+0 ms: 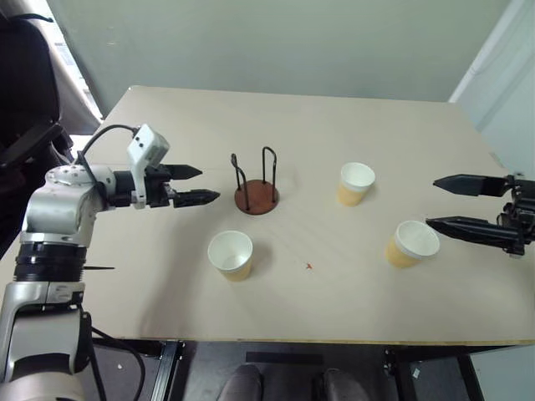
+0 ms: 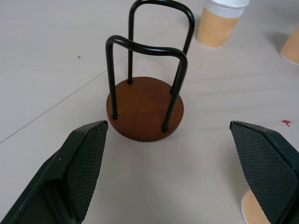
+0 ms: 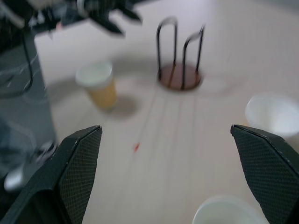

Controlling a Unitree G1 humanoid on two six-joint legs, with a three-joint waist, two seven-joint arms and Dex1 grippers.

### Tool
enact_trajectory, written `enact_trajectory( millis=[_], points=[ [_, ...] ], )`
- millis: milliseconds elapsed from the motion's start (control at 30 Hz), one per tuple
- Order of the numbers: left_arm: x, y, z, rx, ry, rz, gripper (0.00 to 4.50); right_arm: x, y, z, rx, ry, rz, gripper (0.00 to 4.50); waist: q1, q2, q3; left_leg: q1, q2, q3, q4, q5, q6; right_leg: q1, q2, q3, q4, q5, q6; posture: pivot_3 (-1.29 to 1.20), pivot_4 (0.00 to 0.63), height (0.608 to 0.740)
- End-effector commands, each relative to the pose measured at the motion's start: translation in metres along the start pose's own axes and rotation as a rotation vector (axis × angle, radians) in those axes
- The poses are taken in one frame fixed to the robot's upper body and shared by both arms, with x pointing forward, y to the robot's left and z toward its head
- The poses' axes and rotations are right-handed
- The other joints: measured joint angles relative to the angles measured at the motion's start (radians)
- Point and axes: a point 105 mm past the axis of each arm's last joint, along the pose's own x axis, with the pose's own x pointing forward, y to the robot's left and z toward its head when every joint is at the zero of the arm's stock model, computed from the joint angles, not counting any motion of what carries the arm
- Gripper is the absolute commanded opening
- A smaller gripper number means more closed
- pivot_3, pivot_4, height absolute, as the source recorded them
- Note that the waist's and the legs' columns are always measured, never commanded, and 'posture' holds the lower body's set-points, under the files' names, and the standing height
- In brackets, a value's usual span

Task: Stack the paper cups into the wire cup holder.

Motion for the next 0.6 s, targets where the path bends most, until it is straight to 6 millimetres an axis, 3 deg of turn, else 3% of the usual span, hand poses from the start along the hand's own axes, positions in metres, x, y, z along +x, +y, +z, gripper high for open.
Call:
enact_trajectory(
  millis=[33, 433, 600],
  points=[
    [-0.007, -0.002, 0.009, 0.051, -0.001, -0.012, 4.48, -0.007, 0.001, 0.001, -0.052, 0.047, 0.001, 4.5, 0.0, 0.0, 0.0, 0.0, 0.0, 0.0, 0.0, 0.0, 0.0, 0.0, 0.0, 0.0, 0.0, 0.0, 0.0, 0.0, 0.15, 0.74],
    [-0.001, -0.003, 0.008, 0.066, 0.001, -0.016, 4.48, -0.007, 0.0, 0.009, -0.072, 0.005, 0.003, 4.5, -0.001, 0.0, 0.0, 0.0, 0.0, 0.0, 0.001, 0.0, 0.0, 0.0, 0.0, 0.0, 0.001, 0.0, 0.0, 0.0, 0.15, 0.74],
    [0.008, -0.002, 0.006, 0.048, 0.008, 0.0, 4.48, -0.007, 0.01, 0.02, -0.094, -0.038, 0.049, 4.5, -0.001, 0.0, 0.0, 0.0, 0.0, 0.0, 0.001, 0.0, 0.0, 0.0, 0.0, 0.0, 0.001, 0.0, 0.0, 0.0, 0.15, 0.74]
  ],
)
